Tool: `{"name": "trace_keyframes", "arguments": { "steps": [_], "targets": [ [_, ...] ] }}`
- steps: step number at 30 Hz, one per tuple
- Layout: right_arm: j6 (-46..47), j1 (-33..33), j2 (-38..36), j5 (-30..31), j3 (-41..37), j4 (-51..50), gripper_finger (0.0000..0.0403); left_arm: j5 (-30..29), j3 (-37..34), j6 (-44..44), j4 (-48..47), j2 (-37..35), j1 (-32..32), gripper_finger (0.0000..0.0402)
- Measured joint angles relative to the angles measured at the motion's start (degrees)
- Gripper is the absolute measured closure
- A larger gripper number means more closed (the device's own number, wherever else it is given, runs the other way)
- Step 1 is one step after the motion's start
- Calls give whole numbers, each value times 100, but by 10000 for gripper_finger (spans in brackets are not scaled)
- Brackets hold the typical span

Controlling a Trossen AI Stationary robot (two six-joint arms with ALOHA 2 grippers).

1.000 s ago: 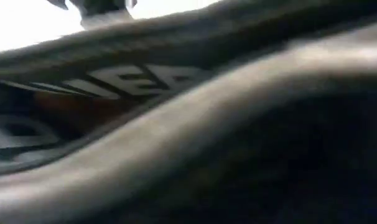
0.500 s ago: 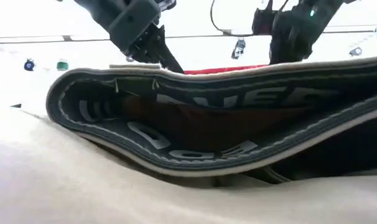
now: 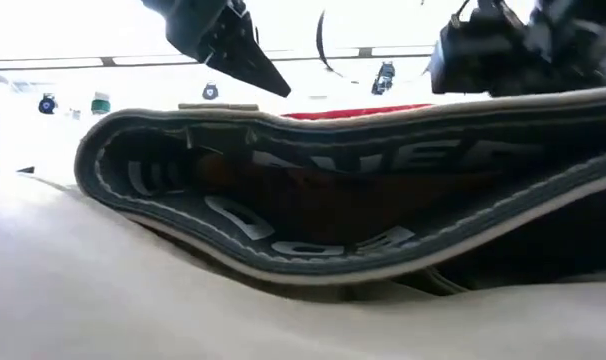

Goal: Fold Laundry from Bin
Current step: Fold the light brown shorts

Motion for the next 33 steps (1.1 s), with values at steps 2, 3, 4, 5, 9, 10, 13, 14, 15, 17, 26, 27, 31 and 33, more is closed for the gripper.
{"name": "trace_keyframes", "arguments": {
  "steps": [2, 3, 4, 5, 9, 10, 13, 14, 15, 17, 26, 27, 31, 33],
  "targets": [
    [237, 120, 193, -72, 5, -77, 391, 0, 0, 2, -17, -38, 2, 287],
    [344, 168, 263, -93, 6, -82, 391, 0, 0, 3, -26, -56, 2, 287],
    [420, 211, 315, -98, 16, -81, 391, 2, 0, 3, -45, -60, 7, 287],
    [514, 258, 366, -99, 20, -112, 391, 0, 0, 2, -25, -66, 7, 287],
    [825, 379, 473, -324, 47, -454, 391, 4, 0, 2, -42, -106, 7, 288],
    [903, 409, 466, -401, 50, -616, 391, 6, 0, 2, -51, -125, 7, 288],
    [1102, 495, 338, -495, 49, -1251, 391, 248, 0, 7, -70, -173, 7, 288],
    [1159, 500, 270, -506, 53, -1518, 391, 396, 0, 11, -70, -188, 16, 288],
    [1201, 504, 204, -499, 64, -1769, 391, 572, 0, 17, -34, -198, 40, 288],
    [1201, 500, 44, -377, 101, -2262, 391, 880, 0, -11, 63, -200, 97, 288],
    [1498, 415, -799, 1351, 1292, -4919, 391, 3020, -295, -320, 991, -171, 1047, 288],
    [1697, 370, -901, 1586, 1440, -5168, 391, 3165, -371, -362, 1169, -166, 1179, 288],
    [2192, -11, -1239, 1857, 1766, -5893, 391, 3176, -496, -669, 1454, 1, 1644, 288],
    [2235, -284, -1385, 1843, 1780, -5998, 391, 3105, -507, -827, 1596, 168, 1834, 288]
  ]
}}
